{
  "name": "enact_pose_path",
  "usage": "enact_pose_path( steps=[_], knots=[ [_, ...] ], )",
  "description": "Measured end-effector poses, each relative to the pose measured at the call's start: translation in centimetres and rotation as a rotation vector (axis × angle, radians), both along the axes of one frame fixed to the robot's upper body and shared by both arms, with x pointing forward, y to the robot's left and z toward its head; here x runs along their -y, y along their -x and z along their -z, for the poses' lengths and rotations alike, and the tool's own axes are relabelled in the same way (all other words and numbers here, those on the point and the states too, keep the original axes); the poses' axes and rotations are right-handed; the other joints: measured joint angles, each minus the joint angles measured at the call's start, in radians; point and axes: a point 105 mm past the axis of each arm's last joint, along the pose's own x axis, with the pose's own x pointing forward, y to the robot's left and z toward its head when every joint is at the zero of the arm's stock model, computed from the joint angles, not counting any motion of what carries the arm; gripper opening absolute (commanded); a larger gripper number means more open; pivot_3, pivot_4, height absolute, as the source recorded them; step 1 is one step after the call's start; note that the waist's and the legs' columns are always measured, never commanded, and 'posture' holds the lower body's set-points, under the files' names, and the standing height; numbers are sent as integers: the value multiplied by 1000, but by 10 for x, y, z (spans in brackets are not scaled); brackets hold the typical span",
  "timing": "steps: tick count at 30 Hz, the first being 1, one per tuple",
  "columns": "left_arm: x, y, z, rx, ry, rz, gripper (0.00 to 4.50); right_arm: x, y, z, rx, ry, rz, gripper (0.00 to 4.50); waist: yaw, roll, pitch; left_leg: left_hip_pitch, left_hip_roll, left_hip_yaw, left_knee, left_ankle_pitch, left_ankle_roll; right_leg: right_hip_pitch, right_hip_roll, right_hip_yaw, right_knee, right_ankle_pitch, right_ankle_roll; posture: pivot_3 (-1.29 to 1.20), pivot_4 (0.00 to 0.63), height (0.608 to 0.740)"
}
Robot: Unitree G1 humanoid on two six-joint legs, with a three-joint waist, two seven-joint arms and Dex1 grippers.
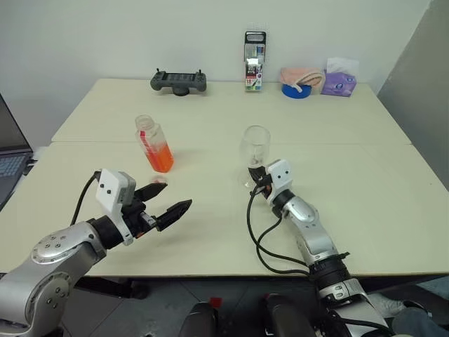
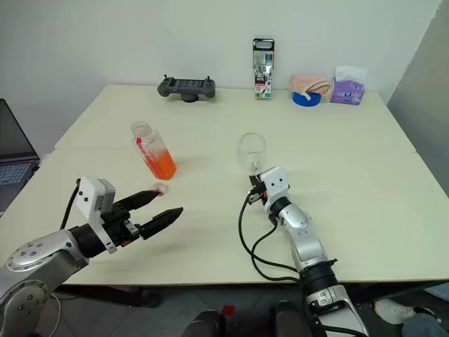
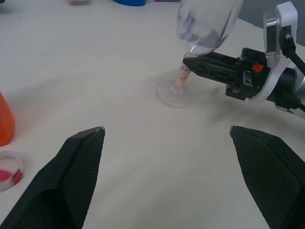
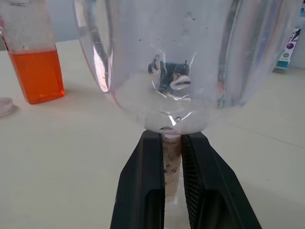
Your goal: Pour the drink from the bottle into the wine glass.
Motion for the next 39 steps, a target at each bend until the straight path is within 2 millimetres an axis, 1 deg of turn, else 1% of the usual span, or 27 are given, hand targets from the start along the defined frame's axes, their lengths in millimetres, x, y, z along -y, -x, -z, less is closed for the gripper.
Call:
enact_pose_path(
  steps=[7, 9, 10, 12, 13, 14, 15, 19, 24, 27, 28, 30, 33, 36, 39],
  knots=[
    [1, -6, 3, -3, -6, 12, 4500, -8, -8, -3, -43, 34, -35, 234, -3, 0, 0, 1, 0, 0, 0, 0, 0, 0, 0, 0, 0, 0, 1, 0, 150, 740],
    [1, -7, 4, -4, -8, 12, 4500, -8, -8, -2, -44, 38, -36, 967, -3, 0, 0, 1, 1, 0, -1, 0, 0, 0, 0, 0, 0, 0, 1, 0, 150, 740],
    [2, -8, 4, -5, -10, 15, 4500, -7, -9, 2, -57, 57, -33, 1246, -4, -1, 0, 1, 1, 0, -1, 0, 0, 0, 0, 0, 0, 0, 1, 0, 150, 740],
    [1, -8, 5, -4, -15, 10, 4500, -2, -6, 32, -161, 107, -26, 1910, -4, 0, 0, 0, 1, 0, -1, 0, 0, -2, 0, 0, 0, 0, 1, 0, 150, 740],
    [0, -9, 6, -8, -16, 3, 4500, -1, -4, 37, -172, 104, -30, 2269, -4, 1, 1, -1, 0, 0, -1, 0, 0, -3, 0, 0, 0, 1, 1, 0, 150, 740],
    [-1, -9, 7, -12, -15, 0, 4500, -2, -4, 36, -171, 112, -35, 2631, -4, 1, 1, -1, 0, 1, -2, 0, 0, -3, 0, 1, 0, 2, 3, 0, 150, 740],
    [-1, -9, 7, -10, -16, 1, 4500, -2, -4, 36, -173, 114, -39, 2944, -4, 0, 1, -1, 1, 1, -2, 0, 0, -3, 0, 0, 0, 2, 3, 0, 150, 740],
    [-2, -9, 7, -10, -18, 4, 4500, -2, -3, 36, -181, 121, -44, 4425, -4, 1, 1, -1, 1, 0, -2, 0, 0, -3, 0, 0, 0, 2, 3, 0, 150, 740],
    [-3, -10, 8, -7, -21, 2, 4500, 1, 1, 36, -207, 143, -76, 4467, -4, 1, 1, -1, 0, 0, -2, 0, 0, -3, 0, 0, 0, 2, 3, 0, 150, 740],
    [-9, -12, 10, 0, -29, -27, 4500, 15, 6, 31, -208, 180, -86, 4467, -2, 2, 2, -1, 0, 1, -2, 0, 0, -3, 0, 0, -1, 1, 2, 0, 150, 740],
    [-16, -15, 12, 13, -36, -61, 4500, 24, 6, 24, -190, 199, -76, 4467, -2, 2, 3, -2, 0, 1, -2, 0, 0, -3, 0, 0, 0, 1, 2, 0, 150, 740],
    [-28, -21, 11, 48, -31, -130, 4500, 34, 6, 10, -158, 217, -65, 4467, -2, 2, 3, -2, 0, 0, -2, 0, 0, -4, 0, 0, 0, 1, 2, 0, 150, 740],
    [-46, -30, 6, 114, -5, -232, 4500, 49, 13, -15, -125, 252, -98, 4467, -1, 3, 3, -2, 1, 0, -3, 0, 0, -4, 0, 0, 0, 1, 2, 0, 150, 740],
    [-53, -35, 10, 146, 37, -312, 4500, 66, 24, -32, -138, 310, -152, 4467, 0, 3, 4, -3, -1, 1, -3, 0, 0, -4, -1, 0, -2, 1, 4, 0, 150, 740],
    [-61, -39, 21, 145, 55, -379, 4500, 93, 33, -46, -194, 384, -193, 4467, 1, 2, 4, -3, -1, 1, -3, 0, 0, -4, -1, 0, -2, 2, 4, 0, 150, 740]
  ],
)
